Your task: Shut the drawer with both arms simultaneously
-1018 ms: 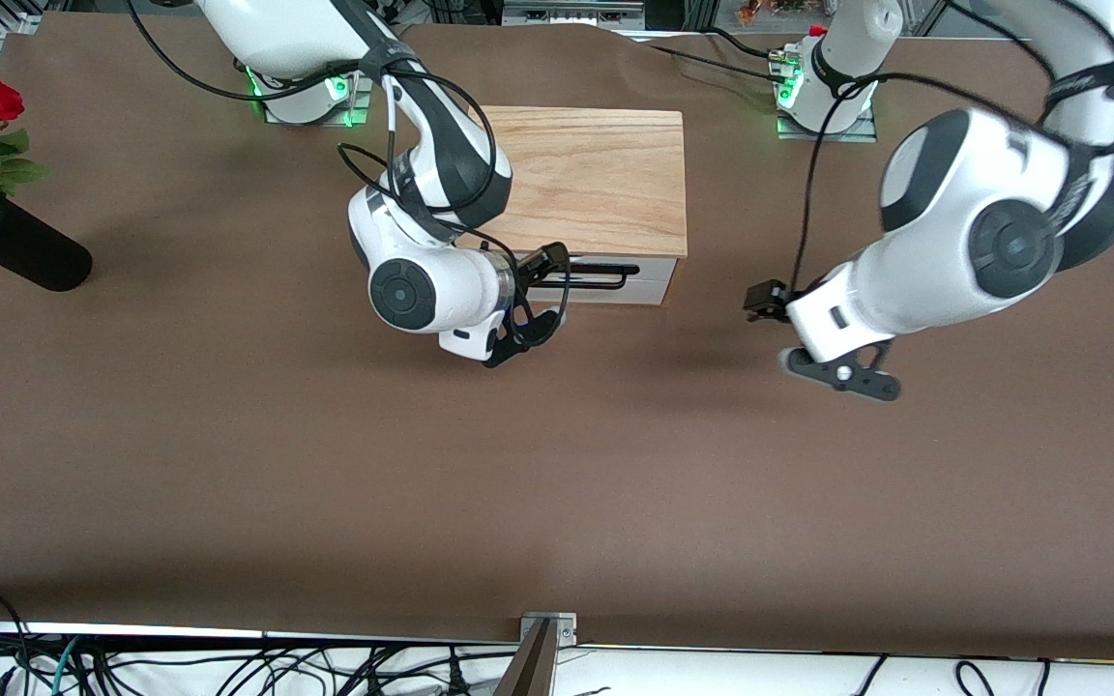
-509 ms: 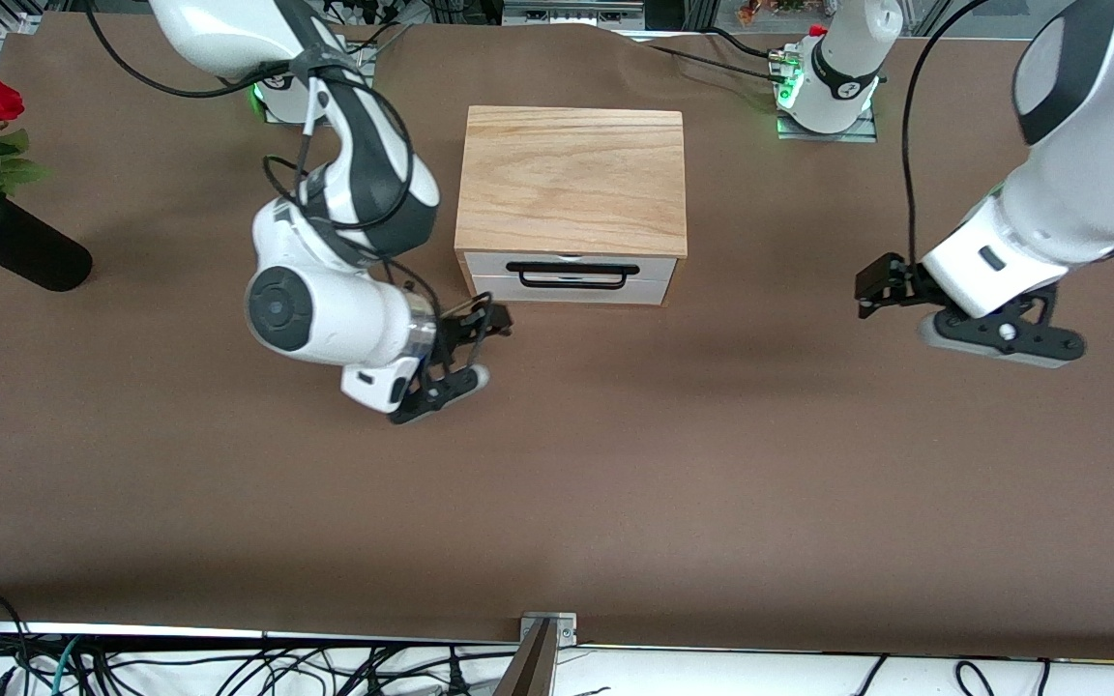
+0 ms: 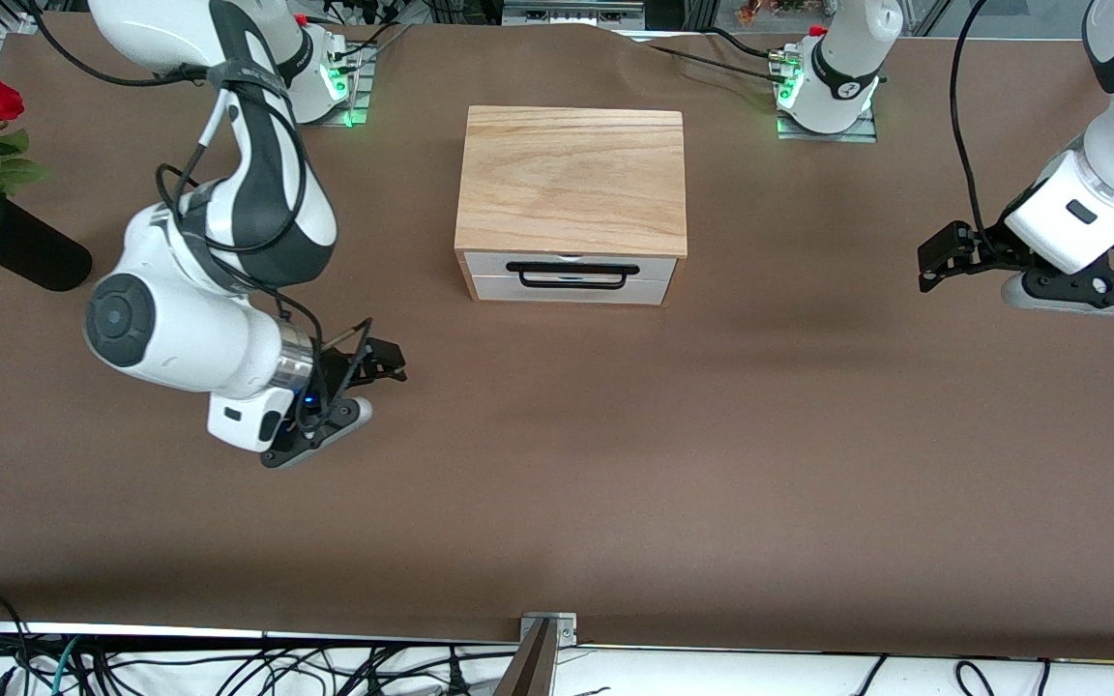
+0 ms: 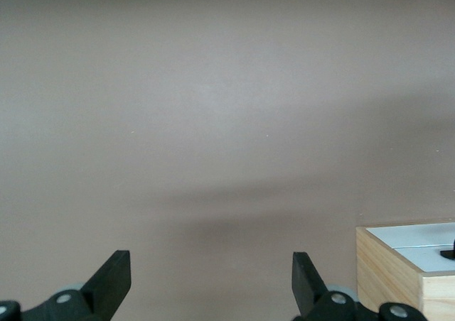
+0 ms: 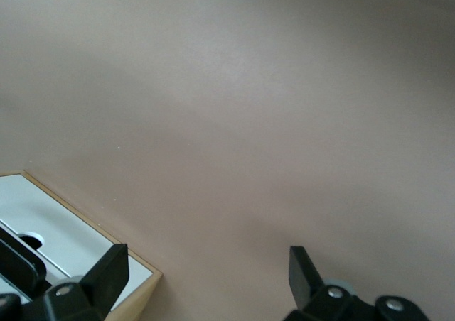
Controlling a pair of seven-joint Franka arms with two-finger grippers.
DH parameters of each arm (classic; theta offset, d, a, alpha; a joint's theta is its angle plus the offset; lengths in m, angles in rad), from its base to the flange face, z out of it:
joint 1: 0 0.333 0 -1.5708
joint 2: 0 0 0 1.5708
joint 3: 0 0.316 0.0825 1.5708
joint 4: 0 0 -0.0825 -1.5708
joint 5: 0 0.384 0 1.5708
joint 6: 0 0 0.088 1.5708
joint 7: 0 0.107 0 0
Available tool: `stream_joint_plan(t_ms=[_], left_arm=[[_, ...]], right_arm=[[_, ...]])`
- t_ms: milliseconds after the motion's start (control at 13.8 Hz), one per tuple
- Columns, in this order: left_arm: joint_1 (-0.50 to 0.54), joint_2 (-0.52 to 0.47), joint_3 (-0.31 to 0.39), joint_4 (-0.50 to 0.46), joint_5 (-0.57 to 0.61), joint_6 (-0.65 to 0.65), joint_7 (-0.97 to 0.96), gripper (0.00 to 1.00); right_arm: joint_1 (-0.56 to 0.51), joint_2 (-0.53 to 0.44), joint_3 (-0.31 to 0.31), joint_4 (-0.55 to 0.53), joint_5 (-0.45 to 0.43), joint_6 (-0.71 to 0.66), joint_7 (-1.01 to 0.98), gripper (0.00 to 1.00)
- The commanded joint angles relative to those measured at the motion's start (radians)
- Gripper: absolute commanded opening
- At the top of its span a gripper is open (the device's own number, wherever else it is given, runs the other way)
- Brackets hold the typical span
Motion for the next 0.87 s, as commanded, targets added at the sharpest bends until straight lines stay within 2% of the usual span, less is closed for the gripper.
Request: stream_joint_plan(t_ms=[0,291,436,582,655,800], left_arm=[[0.007,-0.064,-0.004,-0.081,0.026,0.027,0.002,1.00],[0.004,-0.051,-0.010,-0.058,0.026,-0.016,0.002,1.00],[0.004,-0.051,-0.013,-0.058,0.026,-0.016,0.002,1.00],[0.001,-0.046,-0.013,-0.046,0.027,-0.016,0.002,1.00],[-0.001,-0.043,-0.015,-0.042,0.027,-0.016,0.004,1.00],[0.004,-0.040,-0.013,-0.041,0.027,-0.018,0.009,1.00]], right_arm=[[-0.010,-0.026,-0.023,-0.005,-0.003,-0.017,0.006,1.00],[-0.105,-0.164,-0.015,-0.084,-0.201,-0.020,0.003,1.00],[-0.151,-0.236,-0.005,-0.118,-0.358,-0.019,0.005,1.00],[-0.273,-0.319,0.116,-0.169,-0.472,-0.006,0.007,1.00],[-0.343,-0.357,0.182,-0.198,-0.494,0.001,0.005,1.00],[-0.428,-0.432,0.254,-0.256,-0.496,0.014,0.008,1.00]])
